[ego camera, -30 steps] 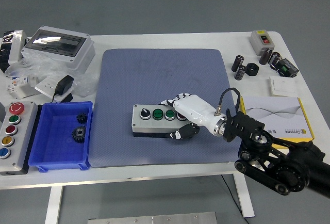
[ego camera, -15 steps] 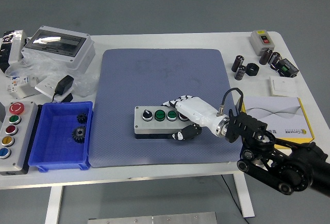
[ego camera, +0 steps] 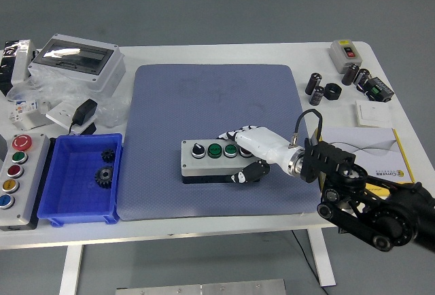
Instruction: Pick up the button,place it on the desk,press the button,press the button
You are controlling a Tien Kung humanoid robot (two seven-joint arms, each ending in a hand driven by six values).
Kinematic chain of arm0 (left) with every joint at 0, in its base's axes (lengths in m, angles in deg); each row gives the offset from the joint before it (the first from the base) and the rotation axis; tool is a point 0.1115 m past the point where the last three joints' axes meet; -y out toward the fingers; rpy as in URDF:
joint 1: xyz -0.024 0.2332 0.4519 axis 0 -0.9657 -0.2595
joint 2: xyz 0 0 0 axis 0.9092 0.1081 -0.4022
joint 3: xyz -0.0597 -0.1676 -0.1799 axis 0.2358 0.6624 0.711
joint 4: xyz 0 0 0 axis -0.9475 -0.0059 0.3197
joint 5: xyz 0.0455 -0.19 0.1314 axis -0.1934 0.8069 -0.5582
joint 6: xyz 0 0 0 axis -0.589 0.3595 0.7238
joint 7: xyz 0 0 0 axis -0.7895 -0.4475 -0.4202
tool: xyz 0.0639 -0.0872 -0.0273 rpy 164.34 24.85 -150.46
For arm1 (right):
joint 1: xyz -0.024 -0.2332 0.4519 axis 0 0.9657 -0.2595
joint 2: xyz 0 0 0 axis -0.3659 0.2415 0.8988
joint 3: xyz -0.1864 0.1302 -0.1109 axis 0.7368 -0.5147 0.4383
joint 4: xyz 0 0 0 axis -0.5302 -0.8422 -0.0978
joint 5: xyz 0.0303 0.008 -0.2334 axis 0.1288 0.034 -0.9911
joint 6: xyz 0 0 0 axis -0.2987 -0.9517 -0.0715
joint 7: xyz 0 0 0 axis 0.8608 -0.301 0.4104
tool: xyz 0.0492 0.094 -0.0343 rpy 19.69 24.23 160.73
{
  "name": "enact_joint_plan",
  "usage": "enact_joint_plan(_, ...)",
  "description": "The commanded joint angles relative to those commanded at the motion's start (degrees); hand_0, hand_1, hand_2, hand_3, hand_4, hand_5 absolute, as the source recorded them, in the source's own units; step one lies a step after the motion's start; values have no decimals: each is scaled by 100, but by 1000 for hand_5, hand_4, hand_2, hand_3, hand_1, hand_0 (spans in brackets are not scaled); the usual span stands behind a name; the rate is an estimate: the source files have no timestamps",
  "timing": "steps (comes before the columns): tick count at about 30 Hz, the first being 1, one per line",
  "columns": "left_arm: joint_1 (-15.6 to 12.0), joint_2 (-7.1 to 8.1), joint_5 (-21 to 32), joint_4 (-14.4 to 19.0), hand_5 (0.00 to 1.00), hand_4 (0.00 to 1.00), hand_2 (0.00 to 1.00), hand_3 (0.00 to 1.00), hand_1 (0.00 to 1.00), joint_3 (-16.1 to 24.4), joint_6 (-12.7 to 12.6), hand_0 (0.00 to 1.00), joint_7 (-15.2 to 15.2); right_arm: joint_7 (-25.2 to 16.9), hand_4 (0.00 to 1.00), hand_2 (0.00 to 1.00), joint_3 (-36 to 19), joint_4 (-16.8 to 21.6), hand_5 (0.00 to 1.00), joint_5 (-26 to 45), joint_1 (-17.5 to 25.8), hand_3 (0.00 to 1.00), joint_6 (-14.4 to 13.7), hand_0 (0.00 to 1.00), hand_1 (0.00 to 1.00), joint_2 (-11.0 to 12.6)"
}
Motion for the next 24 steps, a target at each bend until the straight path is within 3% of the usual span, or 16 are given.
enact_joint_plan(5,10,1,-54,0,254,668,560,602,628,33,18,630,-9,21,743,998,-43,83,160,146,-3,998,47,987,931,57)
enact_joint_plan(6,13,2,-64,0,241,672,564,603,627,39,22,629,-10,23,823,998,-50,88,222,167,-5,998,49,998,972,62)
enact_joint_plan(12,21,-1,-111,0,241,672,564,603,627,63,44,629,-25,29,823,998,-60,130,222,208,-10,998,54,998,972,98)
enact_joint_plan(14,22,-4,-120,0,236,675,560,605,628,65,56,629,-33,31,868,998,-65,171,267,251,-17,998,66,998,976,134)
enact_joint_plan(23,28,-4,-183,0,216,683,559,604,627,80,127,627,-88,80,895,998,-162,703,293,860,38,998,350,998,975,577)
enact_joint_plan(24,30,-5,-191,0,202,687,559,607,628,84,133,627,-95,84,861,998,-220,802,250,947,71,998,393,998,975,665)
